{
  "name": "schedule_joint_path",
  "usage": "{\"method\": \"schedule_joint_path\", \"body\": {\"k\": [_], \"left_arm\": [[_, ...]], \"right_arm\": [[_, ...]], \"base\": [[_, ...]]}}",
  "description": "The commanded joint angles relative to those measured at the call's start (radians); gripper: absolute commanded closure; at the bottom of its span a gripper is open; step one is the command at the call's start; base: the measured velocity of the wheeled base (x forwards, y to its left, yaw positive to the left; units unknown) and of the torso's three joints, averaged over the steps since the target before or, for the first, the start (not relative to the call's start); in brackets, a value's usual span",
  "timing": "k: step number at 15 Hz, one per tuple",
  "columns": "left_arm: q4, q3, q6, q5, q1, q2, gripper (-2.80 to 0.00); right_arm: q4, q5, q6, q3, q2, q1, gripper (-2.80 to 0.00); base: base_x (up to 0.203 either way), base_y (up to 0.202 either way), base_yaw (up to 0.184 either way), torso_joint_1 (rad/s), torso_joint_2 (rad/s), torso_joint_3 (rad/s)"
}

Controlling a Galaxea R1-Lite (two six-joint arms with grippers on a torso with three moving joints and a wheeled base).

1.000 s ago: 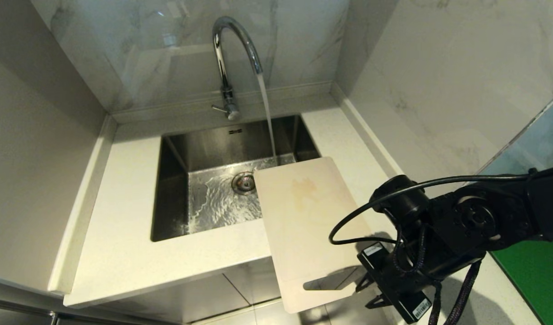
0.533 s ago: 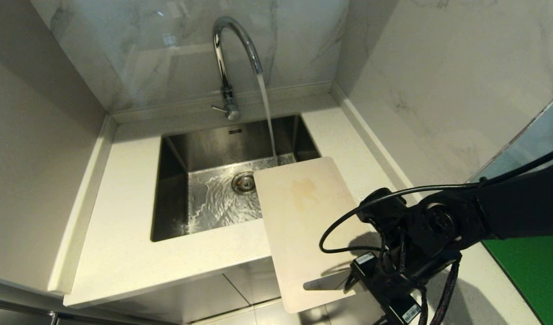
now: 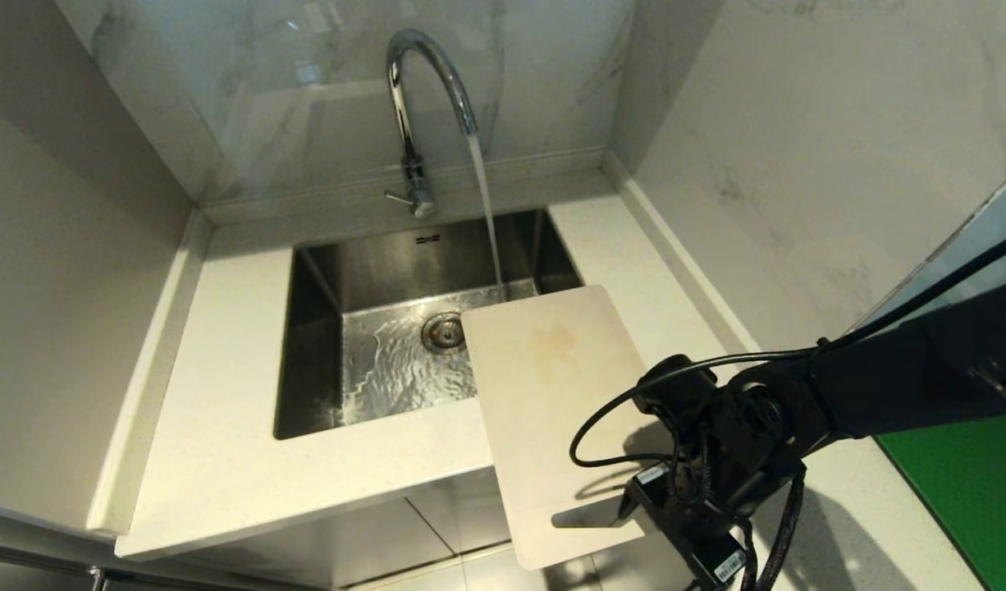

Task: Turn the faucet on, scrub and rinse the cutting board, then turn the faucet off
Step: Pick up the cutting board

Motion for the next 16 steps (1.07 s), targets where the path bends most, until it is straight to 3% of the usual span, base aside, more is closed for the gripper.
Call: {"method": "schedule_joint_path", "body": {"k": [1, 16], "left_arm": [[0.001, 0.0, 0.001, 0.0, 0.0, -0.002, 0.0], [0.001, 0.0, 0.001, 0.0, 0.0, -0.002, 0.0]], "right_arm": [[0.003, 0.001, 0.007, 0.0, 0.006, 0.0, -2.8], [-0.041, -0.003, -0.011, -0.018, 0.091, 0.0, -2.8]], "base": [[0.0, 0.0, 0.0, 0.0, 0.0, 0.0], [0.0, 0.0, 0.0, 0.0, 0.0, 0.0]]}}
